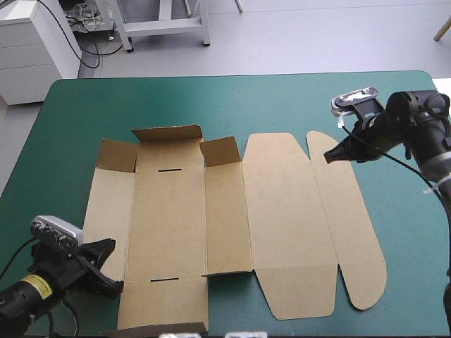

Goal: Fold the box

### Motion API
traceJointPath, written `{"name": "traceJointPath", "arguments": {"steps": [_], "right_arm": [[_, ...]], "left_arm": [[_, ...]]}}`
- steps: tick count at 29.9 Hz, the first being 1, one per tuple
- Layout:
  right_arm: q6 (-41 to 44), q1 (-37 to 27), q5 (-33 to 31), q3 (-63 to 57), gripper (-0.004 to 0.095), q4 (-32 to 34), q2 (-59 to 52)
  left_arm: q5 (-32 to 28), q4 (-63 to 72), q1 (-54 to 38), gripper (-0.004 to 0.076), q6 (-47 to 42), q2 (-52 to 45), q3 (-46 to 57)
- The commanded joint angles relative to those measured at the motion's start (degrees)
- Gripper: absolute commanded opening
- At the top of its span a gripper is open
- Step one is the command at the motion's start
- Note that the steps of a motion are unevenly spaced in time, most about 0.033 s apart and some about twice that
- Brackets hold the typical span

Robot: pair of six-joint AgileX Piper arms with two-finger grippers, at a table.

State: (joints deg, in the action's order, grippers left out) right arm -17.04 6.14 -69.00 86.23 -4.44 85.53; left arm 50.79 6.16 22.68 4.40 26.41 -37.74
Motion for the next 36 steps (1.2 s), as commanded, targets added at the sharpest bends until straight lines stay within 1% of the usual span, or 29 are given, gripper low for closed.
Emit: {"name": "traceJointPath", "arguments": {"steps": [1, 10, 13, 17, 23, 28, 36], "right_arm": [[-0.7, -0.5, 2.5, -4.2, -0.0016, -0.9, -6.7], [-0.5, -0.5, 4.2, -17.2, -0.0016, -1.1, -19.9], [1.1, -0.5, 5.0, -20.9, -0.0016, -1.4, -24.3], [1.9, -0.5, 6.8, -25.0, -0.0016, -1.8, -29.8], [1.9, -0.5, 8.0, -28.9, -0.0016, -1.8, -34.9], [1.9, -0.5, 8.9, -31.8, -0.0016, -1.4, -35.6], [1.8, -0.5, 12.0, -34.7, -0.0016, -1.3, -35.6]], "left_arm": [[-3.8, -0.7, 0.0, -0.0008, -1.0, 6.6, -6.5], [-3.1, -1.0, 0.0, -0.0008, -0.4, 23.9, -19.7], [-1.2, -1.0, 0.0, -0.0008, 1.2, 29.7, -23.3], [3.4, -1.1, 0.0, -0.0008, 3.3, 37.4, -28.2], [7.8, -0.4, -2.0, -0.0006, 3.9, 43.9, -33.7], [9.3, 3.5, -11.0, -0.0004, 7.0, 44.6, -35.2], [14.3, 19.7, -29.5, -0.0004, 17.7, 44.6, -35.3]]}}
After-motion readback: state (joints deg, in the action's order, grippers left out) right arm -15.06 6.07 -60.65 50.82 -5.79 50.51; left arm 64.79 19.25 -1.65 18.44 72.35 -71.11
